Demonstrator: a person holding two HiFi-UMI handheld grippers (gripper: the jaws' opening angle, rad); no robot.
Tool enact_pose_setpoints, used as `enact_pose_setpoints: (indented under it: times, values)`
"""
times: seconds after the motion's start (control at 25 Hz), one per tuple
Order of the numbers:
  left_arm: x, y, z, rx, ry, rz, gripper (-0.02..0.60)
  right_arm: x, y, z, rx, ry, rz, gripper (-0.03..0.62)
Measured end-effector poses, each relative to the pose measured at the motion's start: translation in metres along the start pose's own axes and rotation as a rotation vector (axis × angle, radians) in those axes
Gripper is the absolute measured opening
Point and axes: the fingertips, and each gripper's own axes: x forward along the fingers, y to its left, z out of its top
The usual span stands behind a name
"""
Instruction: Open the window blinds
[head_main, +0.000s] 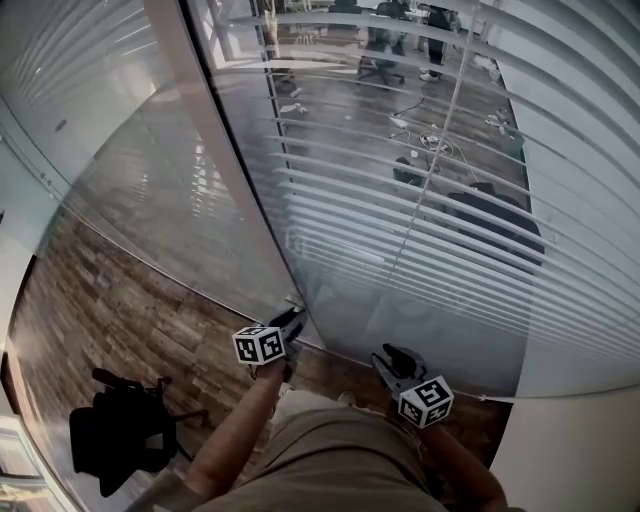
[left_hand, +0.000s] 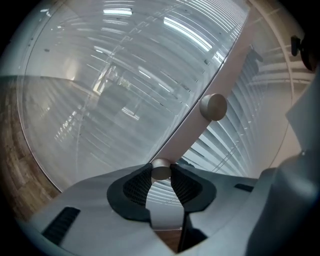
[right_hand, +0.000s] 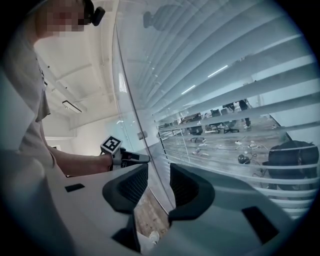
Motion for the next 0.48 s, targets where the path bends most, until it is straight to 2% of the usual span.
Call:
enact_pose_setpoints:
  times: [0.24, 0.48]
  values:
    - [0.0018, -0.0006, 0.0091, -0.080, 0.002, -0.032, 0.135, 0.0030, -0.0029, 0.0099, 0.000, 0.001, -0.001, 0.137]
    - [0.0004, -0.0018, 0.0057, -0.165, -0.005, -0.091, 0.134, 0.0015, -0.0018, 0.0029, 0.003, 0.002, -0.004, 0.137]
